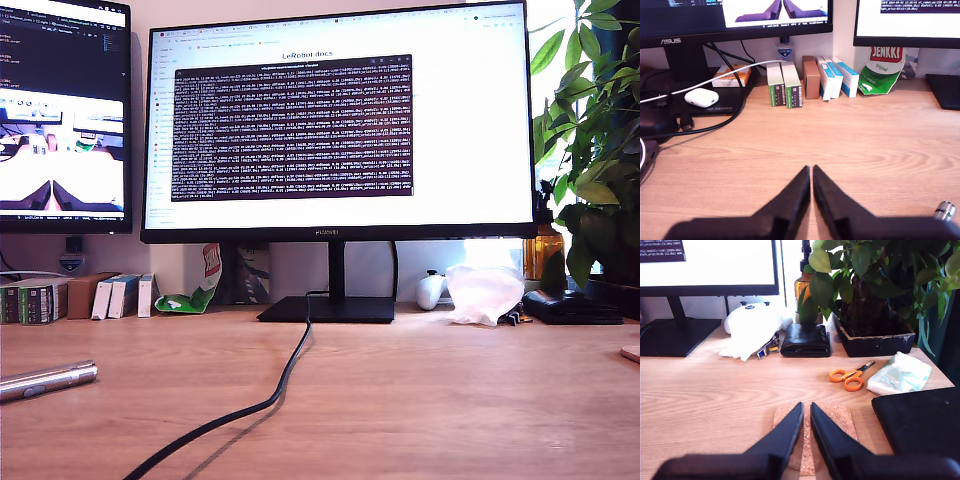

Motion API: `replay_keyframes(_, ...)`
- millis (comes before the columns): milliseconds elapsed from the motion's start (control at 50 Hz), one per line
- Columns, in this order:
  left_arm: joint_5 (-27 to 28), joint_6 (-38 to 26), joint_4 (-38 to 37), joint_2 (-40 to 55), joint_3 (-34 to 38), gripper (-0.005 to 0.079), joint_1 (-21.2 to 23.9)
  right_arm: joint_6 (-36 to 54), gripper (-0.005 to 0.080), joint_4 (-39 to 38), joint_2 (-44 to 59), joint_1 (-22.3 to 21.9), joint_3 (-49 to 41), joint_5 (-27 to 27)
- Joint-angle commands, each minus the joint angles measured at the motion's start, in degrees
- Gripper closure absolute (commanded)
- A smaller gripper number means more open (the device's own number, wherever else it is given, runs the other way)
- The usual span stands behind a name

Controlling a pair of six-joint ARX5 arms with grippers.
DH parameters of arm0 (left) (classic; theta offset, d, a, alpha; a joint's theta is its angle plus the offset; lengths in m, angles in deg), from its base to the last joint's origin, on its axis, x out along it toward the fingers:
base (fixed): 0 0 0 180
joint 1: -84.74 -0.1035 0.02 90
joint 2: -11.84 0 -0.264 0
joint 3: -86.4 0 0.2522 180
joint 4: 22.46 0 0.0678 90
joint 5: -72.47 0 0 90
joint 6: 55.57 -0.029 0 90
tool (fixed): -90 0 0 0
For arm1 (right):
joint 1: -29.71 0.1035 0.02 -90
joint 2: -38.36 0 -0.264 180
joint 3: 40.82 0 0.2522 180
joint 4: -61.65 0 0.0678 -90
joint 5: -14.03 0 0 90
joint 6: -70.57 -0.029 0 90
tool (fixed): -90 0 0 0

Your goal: Pick the metallic laser pointer with your right arm, pass it to your left arm, then place it down to the left side of the table

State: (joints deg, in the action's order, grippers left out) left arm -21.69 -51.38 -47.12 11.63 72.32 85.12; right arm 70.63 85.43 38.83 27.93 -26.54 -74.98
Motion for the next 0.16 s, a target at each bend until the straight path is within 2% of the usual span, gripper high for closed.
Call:
replay_keyframes(0, 0.1, 0.3, -0.8, -0.4, 1.8, 0.0754, 0.3, -0.1, 0.0716, -0.5, -0.4, 0.2, -0.2, 0.2)
replay_keyframes(140, 0.1, 0.3, -0.8, -0.4, 1.8, 0.0754, 0.3, -0.1, 0.0716, -0.5, -0.4, 0.2, -0.2, 0.2)
